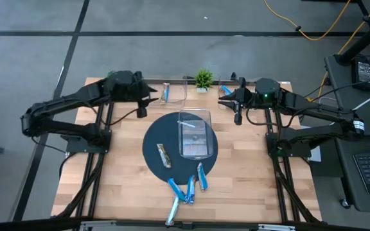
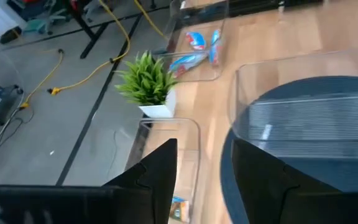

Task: Pick and place Granola Bars by type
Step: Put the yellow granola bar into the top left transparent bin

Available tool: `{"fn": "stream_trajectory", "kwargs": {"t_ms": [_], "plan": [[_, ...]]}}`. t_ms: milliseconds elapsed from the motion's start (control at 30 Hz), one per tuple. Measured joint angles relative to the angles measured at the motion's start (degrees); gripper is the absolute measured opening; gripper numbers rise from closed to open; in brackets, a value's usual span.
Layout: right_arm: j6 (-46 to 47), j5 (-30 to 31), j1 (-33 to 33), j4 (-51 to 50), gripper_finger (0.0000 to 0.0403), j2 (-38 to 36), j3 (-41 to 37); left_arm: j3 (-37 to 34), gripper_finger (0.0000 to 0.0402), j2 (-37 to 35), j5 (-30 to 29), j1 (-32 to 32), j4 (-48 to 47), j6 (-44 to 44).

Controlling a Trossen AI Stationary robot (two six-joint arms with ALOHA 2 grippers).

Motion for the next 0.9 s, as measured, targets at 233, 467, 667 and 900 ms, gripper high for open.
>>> {"fn": "stream_trajectory", "kwargs": {"t_ms": [233, 467, 667, 900], "plan": [[0.0, 0.0, 0.0, 0.0, 0.0068, 0.0, 0.0, 0.0, 0.0144, -3.2, 1.7, -5.7, -7.4, -0.8], [0.0, 0.0, 0.0, 0.0, 0.0068, 0.0, 0.0, 0.0, 0.0148, -2.4, 3.7, -16.6, -18.8, -5.2], [0.0, 0.0, 0.0, -0.1, 0.0068, 0.0, 0.0, 0.0, 0.0149, -1.3, 3.6, -25.0, -20.7, -5.9], [0.3, 0.0, 0.0, -1.2, 0.0068, 0.0, 0.0, -0.5, 0.0152, 2.7, 3.0, -28.5, -23.1, -1.8]]}}
